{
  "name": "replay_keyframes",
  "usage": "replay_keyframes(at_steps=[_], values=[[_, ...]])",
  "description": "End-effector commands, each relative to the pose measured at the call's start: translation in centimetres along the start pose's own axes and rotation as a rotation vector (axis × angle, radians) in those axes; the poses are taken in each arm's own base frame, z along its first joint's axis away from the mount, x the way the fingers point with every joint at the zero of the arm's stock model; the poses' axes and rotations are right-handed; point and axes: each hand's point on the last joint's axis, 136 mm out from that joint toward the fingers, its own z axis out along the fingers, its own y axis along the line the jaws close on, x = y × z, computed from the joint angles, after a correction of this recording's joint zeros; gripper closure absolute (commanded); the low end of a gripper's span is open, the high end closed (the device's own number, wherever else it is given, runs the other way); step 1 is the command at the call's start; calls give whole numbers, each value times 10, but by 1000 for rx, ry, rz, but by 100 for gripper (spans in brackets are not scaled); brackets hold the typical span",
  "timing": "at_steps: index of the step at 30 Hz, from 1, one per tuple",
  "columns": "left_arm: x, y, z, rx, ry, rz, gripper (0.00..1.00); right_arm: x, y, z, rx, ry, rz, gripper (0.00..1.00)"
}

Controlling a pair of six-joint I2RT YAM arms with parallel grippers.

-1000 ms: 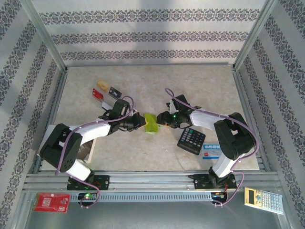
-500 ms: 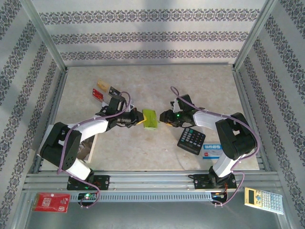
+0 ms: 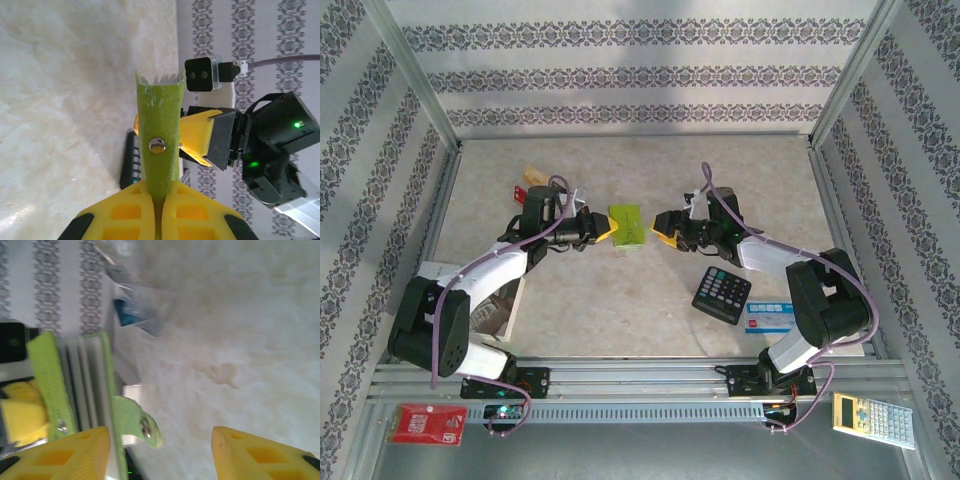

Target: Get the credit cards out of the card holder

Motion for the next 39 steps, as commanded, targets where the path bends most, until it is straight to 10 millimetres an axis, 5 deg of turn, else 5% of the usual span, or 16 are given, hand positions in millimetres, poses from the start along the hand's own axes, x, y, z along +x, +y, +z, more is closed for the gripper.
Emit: replay_keyframes(at_steps=[1,27,34,39], values=[[-12,-42,-12,141,-21,57,100,-7,36,-10,-138,-8,-12,45],[-11,-47,-14,207,-16,53,100,-12,64,-11,-215,1,-53,85],[-10,-29,-9,169,-10,17,100,-13,49,-8,-170,-17,-39,98],[0,7,2,83,10,-54,86,-9,14,-3,-55,-28,-14,100]])
